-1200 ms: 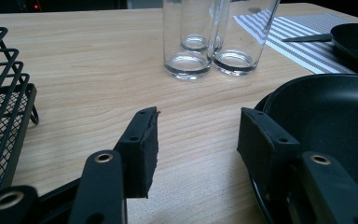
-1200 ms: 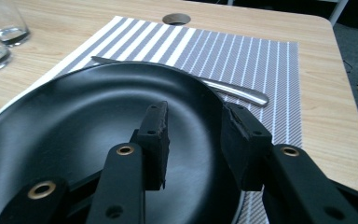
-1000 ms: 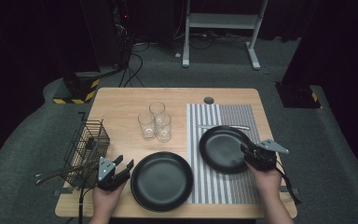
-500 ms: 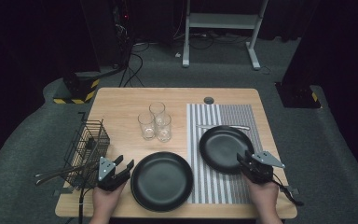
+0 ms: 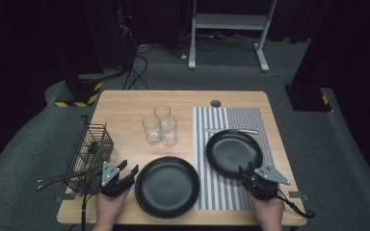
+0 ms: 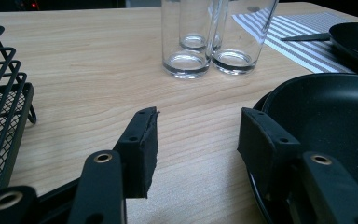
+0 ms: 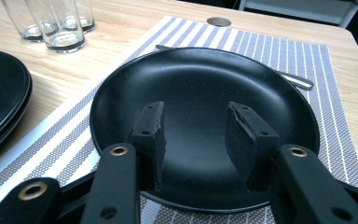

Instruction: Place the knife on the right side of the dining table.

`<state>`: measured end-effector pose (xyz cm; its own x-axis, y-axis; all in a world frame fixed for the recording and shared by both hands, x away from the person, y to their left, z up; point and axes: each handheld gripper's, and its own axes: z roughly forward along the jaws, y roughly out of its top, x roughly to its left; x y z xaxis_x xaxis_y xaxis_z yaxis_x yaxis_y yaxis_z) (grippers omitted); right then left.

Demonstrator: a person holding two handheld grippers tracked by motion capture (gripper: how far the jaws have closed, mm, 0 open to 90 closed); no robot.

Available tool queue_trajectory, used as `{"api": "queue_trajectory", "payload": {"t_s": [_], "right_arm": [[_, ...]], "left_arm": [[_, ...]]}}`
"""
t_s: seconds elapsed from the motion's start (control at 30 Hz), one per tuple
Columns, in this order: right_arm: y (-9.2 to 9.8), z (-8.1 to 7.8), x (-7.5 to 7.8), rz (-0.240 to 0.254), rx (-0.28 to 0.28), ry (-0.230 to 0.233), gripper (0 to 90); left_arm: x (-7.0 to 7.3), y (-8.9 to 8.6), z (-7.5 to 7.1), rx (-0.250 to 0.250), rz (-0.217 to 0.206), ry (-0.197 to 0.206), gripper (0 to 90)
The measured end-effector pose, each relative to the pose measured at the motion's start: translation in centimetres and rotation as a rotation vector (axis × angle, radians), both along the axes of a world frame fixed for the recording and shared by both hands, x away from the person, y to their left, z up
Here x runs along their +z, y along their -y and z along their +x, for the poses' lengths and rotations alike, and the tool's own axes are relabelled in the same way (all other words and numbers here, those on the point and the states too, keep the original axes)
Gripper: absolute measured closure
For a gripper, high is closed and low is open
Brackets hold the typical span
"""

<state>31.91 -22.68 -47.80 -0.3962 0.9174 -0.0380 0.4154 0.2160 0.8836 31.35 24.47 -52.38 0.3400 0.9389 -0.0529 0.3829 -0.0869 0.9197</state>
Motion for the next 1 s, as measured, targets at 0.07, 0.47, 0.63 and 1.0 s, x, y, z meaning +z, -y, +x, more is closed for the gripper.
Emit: {"api": "queue_trajectory", "payload": {"t_s": [0.07, 0.47, 0.63, 1.0], "right_arm": [[-0.1, -0.2, -0.1, 0.011, 0.002, -0.006, 57.3], [-1.5, -1.6, -0.4, -0.029, 0.018, 0.019, 58.6], [-2.7, -2.3, 0.2, -0.028, 0.049, 0.052, 57.4], [-4.5, -2.2, -0.6, 0.008, 0.091, 0.018, 52.7]], "left_arm": [[0.0, 0.0, 0.0, 0.0, 0.0, -0.001, 47.5], [0.0, 0.0, 0.0, -0.007, 0.003, -0.009, 47.1], [0.0, 0.0, 0.0, -0.01, 0.004, -0.01, 46.7], [0.2, 0.1, -0.3, -0.013, -0.005, -0.02, 48.0]]}}
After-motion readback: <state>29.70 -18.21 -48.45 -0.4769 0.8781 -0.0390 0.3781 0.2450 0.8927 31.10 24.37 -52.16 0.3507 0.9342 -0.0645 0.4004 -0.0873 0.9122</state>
